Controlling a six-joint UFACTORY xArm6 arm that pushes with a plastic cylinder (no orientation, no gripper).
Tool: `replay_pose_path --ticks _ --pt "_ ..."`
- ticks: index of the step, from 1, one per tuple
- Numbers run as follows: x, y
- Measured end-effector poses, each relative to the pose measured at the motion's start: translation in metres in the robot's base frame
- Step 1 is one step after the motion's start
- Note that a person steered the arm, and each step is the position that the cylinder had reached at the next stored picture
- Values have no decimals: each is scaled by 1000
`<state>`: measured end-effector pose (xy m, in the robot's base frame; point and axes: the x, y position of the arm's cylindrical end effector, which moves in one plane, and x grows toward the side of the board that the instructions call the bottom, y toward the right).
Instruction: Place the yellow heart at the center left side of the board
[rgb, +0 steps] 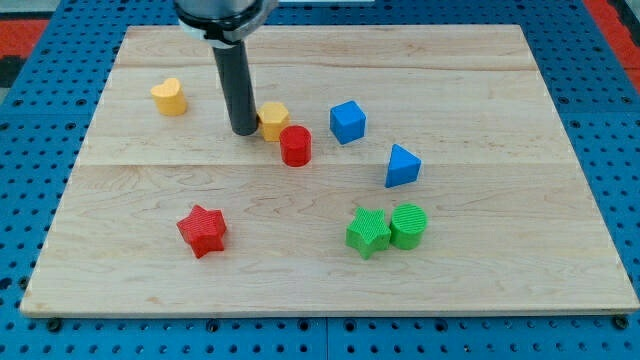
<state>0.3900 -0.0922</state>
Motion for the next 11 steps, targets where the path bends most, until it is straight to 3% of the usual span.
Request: replay_pose_path --ticks 1,2,3,4,5,6,7,8,9,10,11 --pt "-38 -32" --pt "-63 -15" --pt "-118 -34" --pt "-83 -95" --pt "-8 -64" --pt "16 -89" --pt "-45 -129" --pt "-82 -105" --pt "-118 -118" --pt "-103 -173" --pt "-47 -138"
